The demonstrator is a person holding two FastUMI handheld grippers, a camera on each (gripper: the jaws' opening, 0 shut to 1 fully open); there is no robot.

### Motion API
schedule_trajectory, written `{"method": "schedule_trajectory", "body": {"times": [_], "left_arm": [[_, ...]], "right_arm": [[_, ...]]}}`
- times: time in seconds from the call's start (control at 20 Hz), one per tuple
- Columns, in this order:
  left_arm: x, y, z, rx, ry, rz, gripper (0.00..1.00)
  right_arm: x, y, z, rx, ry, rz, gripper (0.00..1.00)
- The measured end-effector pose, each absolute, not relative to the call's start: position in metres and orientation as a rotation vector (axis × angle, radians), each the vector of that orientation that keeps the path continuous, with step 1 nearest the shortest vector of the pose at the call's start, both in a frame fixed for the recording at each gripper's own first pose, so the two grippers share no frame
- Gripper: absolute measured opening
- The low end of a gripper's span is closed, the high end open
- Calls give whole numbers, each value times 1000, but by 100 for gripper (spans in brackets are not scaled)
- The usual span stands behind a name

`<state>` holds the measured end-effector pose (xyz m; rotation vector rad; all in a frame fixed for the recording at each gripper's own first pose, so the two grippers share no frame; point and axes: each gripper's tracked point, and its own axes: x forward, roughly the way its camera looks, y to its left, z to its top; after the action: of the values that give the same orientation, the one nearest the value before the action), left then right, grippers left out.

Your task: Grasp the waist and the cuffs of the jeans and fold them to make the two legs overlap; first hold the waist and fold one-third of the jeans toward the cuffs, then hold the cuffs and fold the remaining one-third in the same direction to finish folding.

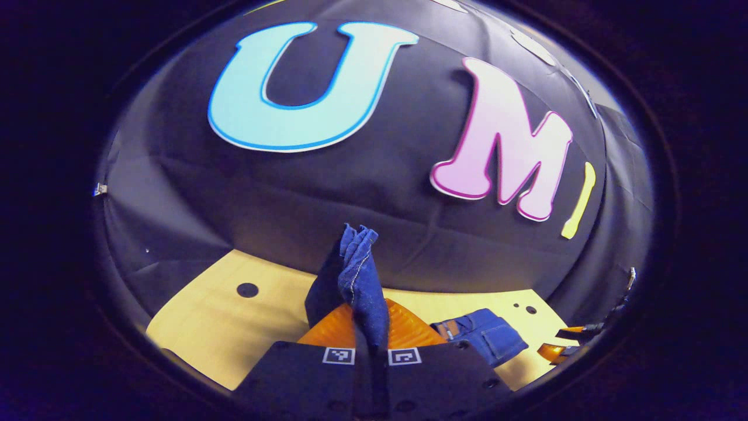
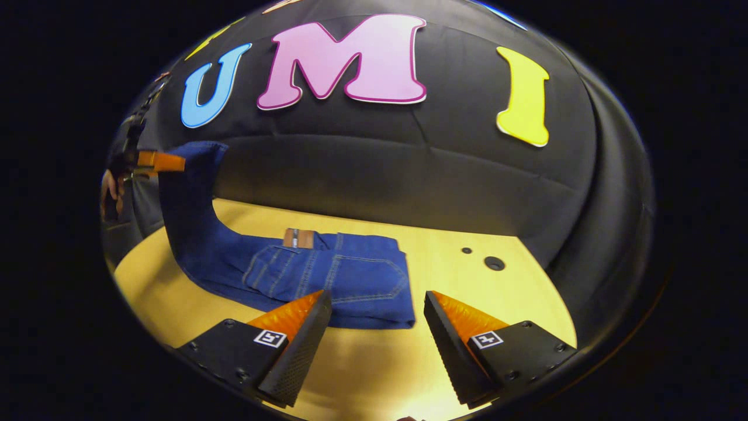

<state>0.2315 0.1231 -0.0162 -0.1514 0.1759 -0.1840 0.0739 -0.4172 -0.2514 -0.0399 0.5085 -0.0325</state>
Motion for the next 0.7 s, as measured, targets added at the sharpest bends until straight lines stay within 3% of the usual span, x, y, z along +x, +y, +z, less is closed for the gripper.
{"method": "schedule_trajectory", "body": {"times": [0.25, 0.45, 0.55, 0.7], "left_arm": [[229, -18, -2, -131, 210, -391, 6], [222, -126, -58, -101, 319, -556, 6], [224, -144, -88, -73, 374, -575, 7], [218, -145, -103, -35, 413, -538, 17]], "right_arm": [[48, -445, -225, -6, 492, -71, 97], [15, -475, -217, 85, 510, -142, 97], [-2, -489, -214, 131, 518, -179, 97], [-22, -504, -214, 171, 528, -223, 97]]}}
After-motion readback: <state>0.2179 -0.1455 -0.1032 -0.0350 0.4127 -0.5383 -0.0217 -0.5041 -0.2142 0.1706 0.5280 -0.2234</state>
